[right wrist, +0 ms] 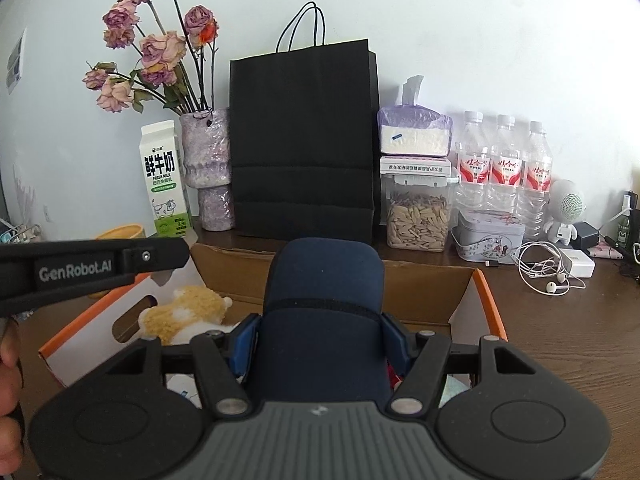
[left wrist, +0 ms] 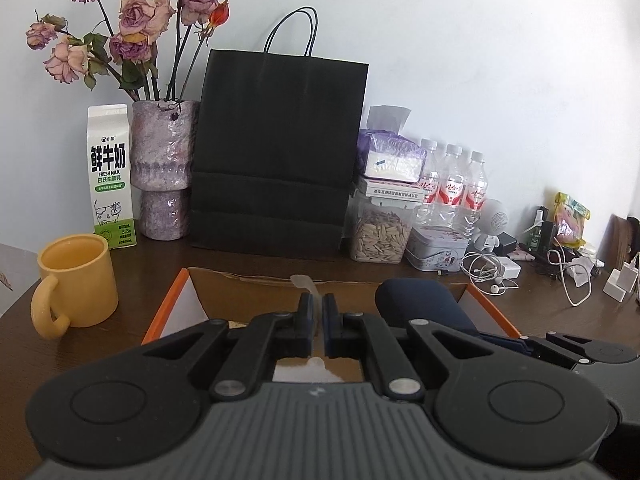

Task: Organize objects
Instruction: 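Carry the navy pouch into the cardboard box and open the right gripper, then withdraw both grippers from the box back over the table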

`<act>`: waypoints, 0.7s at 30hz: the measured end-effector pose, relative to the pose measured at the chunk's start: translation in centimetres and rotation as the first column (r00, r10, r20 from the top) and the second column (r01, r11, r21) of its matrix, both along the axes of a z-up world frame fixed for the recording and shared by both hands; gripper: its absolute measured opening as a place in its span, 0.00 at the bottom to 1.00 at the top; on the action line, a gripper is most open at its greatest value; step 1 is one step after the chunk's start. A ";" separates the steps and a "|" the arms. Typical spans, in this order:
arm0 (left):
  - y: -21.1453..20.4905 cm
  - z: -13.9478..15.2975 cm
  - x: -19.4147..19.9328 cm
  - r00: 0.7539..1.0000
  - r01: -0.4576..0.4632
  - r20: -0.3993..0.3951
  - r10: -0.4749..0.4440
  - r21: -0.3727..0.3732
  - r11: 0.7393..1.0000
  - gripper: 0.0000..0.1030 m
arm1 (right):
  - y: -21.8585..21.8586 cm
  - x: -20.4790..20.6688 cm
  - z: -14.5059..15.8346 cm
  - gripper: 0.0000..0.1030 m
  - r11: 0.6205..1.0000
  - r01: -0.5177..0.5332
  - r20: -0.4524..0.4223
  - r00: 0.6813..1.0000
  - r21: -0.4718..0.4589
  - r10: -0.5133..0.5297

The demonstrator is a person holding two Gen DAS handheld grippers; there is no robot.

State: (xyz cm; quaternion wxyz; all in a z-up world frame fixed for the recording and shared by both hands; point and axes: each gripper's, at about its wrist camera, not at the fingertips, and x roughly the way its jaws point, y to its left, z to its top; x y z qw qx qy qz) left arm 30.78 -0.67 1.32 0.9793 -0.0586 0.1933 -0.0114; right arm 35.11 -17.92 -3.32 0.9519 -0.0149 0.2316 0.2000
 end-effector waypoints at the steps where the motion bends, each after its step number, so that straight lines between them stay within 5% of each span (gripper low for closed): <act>1: 0.0 -0.1 0.1 1.000 0.003 -0.004 -0.003 0.003 1.000 0.05 | 0.0 0.1 -0.2 0.61 1.000 -0.004 -0.007 1.000 0.000 0.004; 5: -0.3 -0.7 0.2 1.000 0.021 -0.018 -0.020 0.013 1.000 0.07 | -0.3 0.6 -0.8 0.63 1.000 -0.024 -0.046 0.999 0.013 0.025; 7: -0.4 -0.8 0.1 1.000 0.012 -0.021 -0.012 0.017 1.000 0.23 | -0.4 0.5 -0.9 0.71 0.999 -0.025 -0.037 0.999 0.020 0.026; 9: -0.4 -0.8 0.0 1.000 0.003 -0.017 -0.003 0.016 1.000 0.79 | -0.6 0.1 -0.7 0.97 0.999 -0.030 -0.010 0.999 0.031 0.030; 11: -0.7 -0.8 -0.2 1.000 -0.027 0.002 0.027 0.034 0.999 0.98 | -0.6 -0.3 -0.4 0.98 0.999 -0.032 0.010 0.999 0.025 0.031; 21: -0.5 -0.6 -0.3 0.999 -0.053 -0.005 0.053 0.045 0.998 1.00 | -0.5 -0.2 -0.8 1.00 1.000 -0.021 -0.010 1.000 0.009 0.021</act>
